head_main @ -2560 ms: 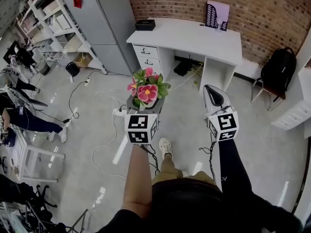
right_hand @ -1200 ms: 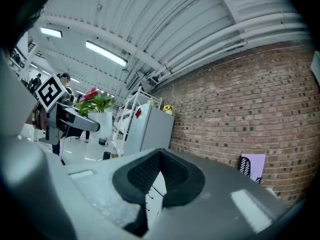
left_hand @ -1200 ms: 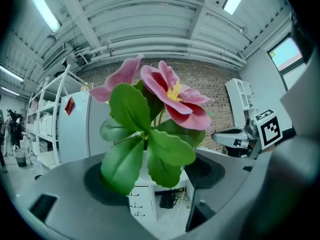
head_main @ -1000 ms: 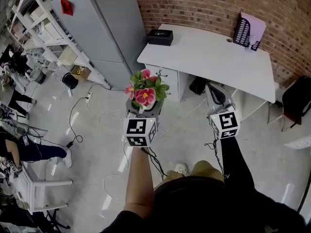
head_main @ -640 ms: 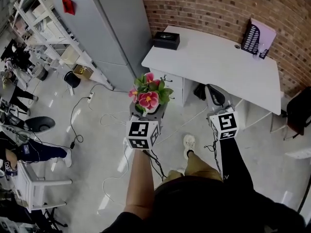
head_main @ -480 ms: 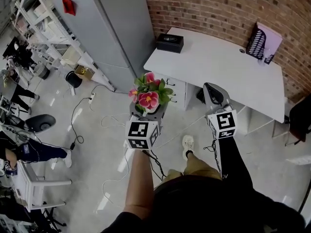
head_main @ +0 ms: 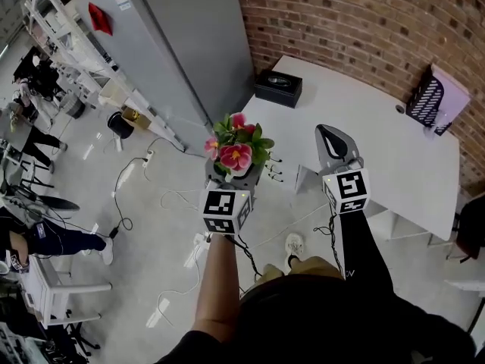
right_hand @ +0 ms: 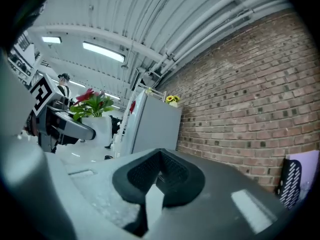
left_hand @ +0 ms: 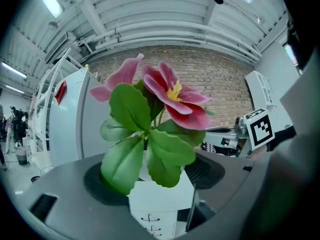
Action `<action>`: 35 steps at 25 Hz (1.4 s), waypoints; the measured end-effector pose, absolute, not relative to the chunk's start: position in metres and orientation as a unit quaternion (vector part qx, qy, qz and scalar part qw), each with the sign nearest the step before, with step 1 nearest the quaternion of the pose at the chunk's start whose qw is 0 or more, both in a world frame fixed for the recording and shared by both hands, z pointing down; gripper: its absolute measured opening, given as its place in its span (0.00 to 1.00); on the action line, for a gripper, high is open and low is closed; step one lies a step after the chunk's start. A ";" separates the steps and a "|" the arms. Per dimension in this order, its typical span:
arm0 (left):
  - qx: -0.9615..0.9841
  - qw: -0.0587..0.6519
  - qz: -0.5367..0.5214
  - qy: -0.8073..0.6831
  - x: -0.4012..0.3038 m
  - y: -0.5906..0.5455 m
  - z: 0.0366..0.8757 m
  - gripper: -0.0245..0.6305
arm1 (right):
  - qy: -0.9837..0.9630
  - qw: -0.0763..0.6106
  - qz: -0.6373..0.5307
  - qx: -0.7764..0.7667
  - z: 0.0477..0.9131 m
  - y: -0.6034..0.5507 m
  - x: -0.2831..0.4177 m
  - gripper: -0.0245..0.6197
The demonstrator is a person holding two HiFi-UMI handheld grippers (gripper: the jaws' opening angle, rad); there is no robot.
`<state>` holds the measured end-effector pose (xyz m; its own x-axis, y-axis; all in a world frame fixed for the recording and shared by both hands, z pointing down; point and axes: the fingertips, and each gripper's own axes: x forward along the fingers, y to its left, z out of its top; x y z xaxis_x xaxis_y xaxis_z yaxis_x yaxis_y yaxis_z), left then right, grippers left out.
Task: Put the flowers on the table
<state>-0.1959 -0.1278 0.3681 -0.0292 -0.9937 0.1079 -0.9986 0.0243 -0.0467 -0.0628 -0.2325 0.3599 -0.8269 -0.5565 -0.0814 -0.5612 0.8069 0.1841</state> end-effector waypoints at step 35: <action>0.746 0.029 0.110 -0.657 -0.212 -0.364 0.416 0.56 | 0.946 0.004 0.029 -0.324 0.403 -0.447 -0.093 0.04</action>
